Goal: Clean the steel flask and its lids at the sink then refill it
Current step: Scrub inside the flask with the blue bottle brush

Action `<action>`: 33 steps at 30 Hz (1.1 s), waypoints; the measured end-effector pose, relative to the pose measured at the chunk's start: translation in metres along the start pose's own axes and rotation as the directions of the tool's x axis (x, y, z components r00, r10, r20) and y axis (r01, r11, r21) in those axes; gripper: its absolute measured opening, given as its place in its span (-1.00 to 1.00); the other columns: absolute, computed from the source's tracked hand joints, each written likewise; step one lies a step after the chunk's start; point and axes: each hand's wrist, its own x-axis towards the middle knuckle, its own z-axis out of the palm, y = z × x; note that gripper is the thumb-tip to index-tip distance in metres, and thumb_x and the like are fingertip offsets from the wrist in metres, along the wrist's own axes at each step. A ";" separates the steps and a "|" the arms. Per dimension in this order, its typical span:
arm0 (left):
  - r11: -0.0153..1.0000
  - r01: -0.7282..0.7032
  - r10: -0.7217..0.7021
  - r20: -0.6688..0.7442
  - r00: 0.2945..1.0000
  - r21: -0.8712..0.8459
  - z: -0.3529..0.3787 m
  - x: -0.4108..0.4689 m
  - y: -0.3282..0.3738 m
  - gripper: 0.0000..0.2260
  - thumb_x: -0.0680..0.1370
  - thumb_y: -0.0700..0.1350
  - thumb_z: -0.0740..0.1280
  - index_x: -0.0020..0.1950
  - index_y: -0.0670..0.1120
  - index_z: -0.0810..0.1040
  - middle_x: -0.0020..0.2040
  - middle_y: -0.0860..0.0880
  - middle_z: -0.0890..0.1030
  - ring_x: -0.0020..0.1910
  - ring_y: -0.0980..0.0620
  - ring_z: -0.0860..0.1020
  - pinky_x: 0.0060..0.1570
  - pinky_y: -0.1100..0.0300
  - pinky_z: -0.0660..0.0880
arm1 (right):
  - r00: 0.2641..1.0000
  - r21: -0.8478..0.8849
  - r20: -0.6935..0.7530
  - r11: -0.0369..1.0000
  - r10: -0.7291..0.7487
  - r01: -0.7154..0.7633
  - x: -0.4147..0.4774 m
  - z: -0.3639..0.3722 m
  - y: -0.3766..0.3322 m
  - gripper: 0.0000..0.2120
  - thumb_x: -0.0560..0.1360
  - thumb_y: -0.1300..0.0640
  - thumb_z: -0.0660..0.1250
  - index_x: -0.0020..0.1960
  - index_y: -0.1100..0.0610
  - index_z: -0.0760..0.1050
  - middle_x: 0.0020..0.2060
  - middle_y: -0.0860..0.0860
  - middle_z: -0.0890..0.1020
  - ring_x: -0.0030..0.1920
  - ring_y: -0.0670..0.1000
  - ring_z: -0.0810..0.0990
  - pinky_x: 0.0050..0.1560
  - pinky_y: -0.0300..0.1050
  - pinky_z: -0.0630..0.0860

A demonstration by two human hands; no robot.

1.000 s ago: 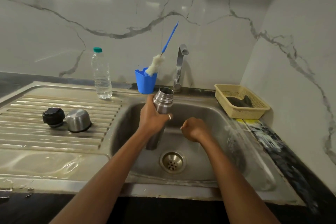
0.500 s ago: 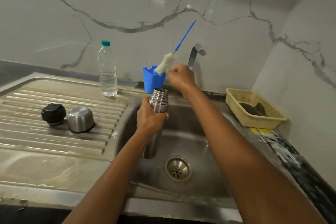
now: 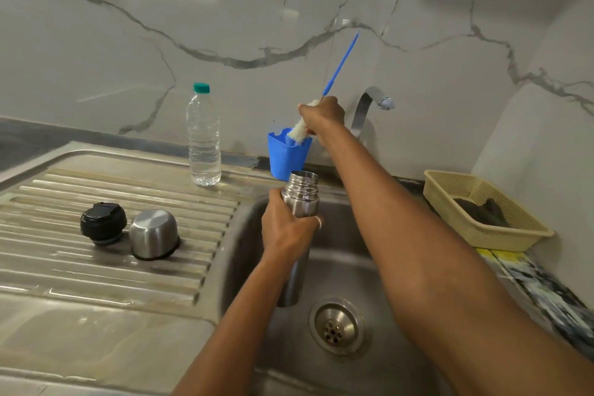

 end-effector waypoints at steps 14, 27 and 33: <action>1.000 0.005 -0.006 0.015 1.000 0.012 -0.002 -0.003 0.004 -0.51 0.39 -0.27 0.56 0.19 -0.03 0.41 -0.08 0.08 0.54 -0.20 0.17 0.52 -0.29 0.32 0.38 | 0.962 -0.104 -0.116 0.966 -0.248 0.236 -0.008 -0.046 -0.042 -0.63 0.58 0.05 0.21 0.33 0.19 0.37 0.12 0.06 0.59 0.00 0.08 0.63 -0.26 -0.14 0.38; 0.999 -0.014 0.014 0.017 1.000 0.038 0.001 -0.004 0.003 -0.51 0.40 -0.26 0.56 0.20 -0.03 0.41 -0.02 0.04 0.57 -0.16 0.15 0.54 -0.25 0.30 0.43 | 0.944 -0.029 -0.165 0.958 -0.286 0.285 -0.015 -0.056 -0.045 -0.64 0.60 0.12 0.18 0.35 0.23 0.33 -0.17 -0.03 0.50 -0.16 0.03 0.59 -0.18 -0.04 0.55; 0.999 -0.022 0.021 0.023 1.000 0.038 0.002 -0.003 0.001 -0.49 0.40 -0.28 0.56 0.25 -0.07 0.42 0.00 0.01 0.58 -0.16 0.13 0.54 -0.24 0.29 0.43 | 0.955 -0.039 -0.138 0.965 -0.263 0.260 -0.020 -0.054 -0.035 -0.62 0.62 0.11 0.17 0.39 0.24 0.31 -0.02 0.05 0.54 -0.13 0.03 0.57 -0.24 -0.12 0.44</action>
